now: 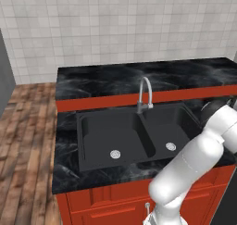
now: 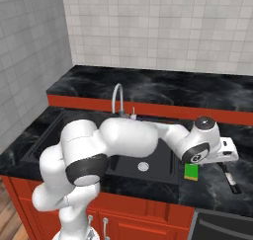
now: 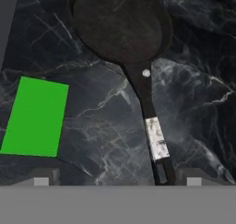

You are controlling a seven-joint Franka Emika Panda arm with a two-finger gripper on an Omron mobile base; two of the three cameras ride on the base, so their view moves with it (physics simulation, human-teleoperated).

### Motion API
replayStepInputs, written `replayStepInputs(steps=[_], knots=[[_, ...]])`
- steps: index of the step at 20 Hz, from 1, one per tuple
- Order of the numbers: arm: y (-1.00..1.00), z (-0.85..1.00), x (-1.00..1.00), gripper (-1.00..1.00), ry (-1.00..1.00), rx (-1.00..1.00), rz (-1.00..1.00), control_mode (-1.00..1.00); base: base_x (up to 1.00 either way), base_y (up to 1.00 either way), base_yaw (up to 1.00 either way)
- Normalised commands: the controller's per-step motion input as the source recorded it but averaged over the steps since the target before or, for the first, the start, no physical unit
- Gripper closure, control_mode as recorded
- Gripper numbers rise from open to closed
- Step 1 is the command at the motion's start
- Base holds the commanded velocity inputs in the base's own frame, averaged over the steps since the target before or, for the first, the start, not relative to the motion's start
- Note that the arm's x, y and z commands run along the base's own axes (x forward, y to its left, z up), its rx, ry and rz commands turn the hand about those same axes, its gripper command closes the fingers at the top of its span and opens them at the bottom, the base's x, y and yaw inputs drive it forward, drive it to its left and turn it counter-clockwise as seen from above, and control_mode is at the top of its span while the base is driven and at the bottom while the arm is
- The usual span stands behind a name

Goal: Pick the pan and sponge and place them into the sink. Then turn on the water.

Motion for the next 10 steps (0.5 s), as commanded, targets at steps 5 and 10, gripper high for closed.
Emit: replayStepInputs(steps=[5,10], knots=[[-0.32,-0.09,0.01,-1.00,0.00,0.00,0.00,-1.00,0.00,0.00,0.00],[-0.30,-0.12,0.07,-1.00,0.01,0.00,0.00,-1.00,0.00,0.00,0.00]])
